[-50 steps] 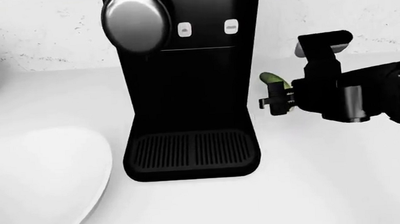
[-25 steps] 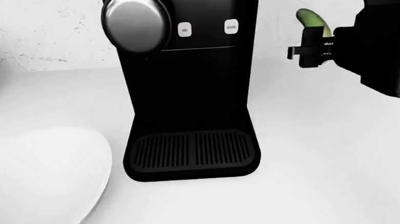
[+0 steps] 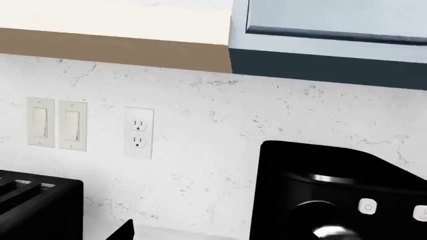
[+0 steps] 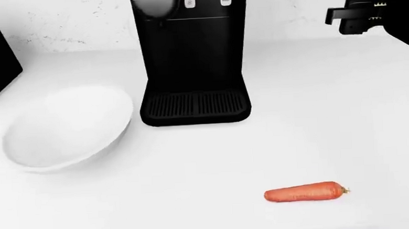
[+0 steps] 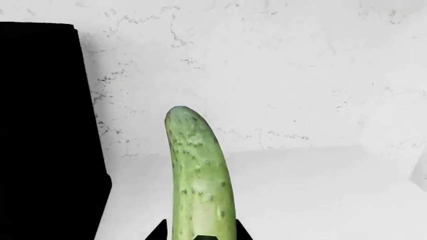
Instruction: Place the two vegetables and bowl onto the tray for setting up a vegetable dip station.
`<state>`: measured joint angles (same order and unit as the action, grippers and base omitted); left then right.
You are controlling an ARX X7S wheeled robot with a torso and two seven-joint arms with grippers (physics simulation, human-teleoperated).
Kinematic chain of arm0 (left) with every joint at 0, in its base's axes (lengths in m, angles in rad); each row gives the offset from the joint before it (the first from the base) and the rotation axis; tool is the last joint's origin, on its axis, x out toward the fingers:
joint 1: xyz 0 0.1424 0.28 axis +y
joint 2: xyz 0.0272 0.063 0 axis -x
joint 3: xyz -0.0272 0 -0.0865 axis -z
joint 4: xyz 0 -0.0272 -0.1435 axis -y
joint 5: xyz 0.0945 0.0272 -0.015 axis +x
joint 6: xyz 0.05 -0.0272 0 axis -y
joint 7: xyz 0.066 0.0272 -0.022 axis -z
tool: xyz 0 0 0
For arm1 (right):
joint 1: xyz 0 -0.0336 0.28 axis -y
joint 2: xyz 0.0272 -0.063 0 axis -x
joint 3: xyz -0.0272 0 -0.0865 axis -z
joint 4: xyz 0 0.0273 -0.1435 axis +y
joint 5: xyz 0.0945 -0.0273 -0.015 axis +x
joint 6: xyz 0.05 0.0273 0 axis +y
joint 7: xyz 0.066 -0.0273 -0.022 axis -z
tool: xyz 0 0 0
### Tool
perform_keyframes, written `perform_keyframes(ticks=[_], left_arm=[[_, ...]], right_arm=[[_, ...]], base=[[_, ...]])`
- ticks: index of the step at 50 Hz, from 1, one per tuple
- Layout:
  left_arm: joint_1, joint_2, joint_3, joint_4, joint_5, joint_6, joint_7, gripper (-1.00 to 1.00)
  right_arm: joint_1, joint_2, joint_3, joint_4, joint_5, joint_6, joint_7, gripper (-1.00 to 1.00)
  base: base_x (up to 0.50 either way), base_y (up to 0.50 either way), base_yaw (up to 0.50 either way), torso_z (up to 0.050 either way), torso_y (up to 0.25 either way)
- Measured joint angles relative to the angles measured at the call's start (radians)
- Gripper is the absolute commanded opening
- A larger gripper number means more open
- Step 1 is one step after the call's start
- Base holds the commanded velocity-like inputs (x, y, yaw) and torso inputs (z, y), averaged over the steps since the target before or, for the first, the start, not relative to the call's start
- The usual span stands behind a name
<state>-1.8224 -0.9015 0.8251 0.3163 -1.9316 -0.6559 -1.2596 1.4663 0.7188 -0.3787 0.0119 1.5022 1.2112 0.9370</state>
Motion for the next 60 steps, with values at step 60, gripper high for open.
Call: perform_keyframes(ticks=[60], left_arm=[[-0.507,-0.076,1.055,0.024,-0.642,0.563,-0.307,1.00]], right_arm=[[0.015,0.016,-0.028,-0.022,-0.008,-0.011,-0.017,-1.00]], base=[[-0.03,0.00,0.00,0.000,0.000]])
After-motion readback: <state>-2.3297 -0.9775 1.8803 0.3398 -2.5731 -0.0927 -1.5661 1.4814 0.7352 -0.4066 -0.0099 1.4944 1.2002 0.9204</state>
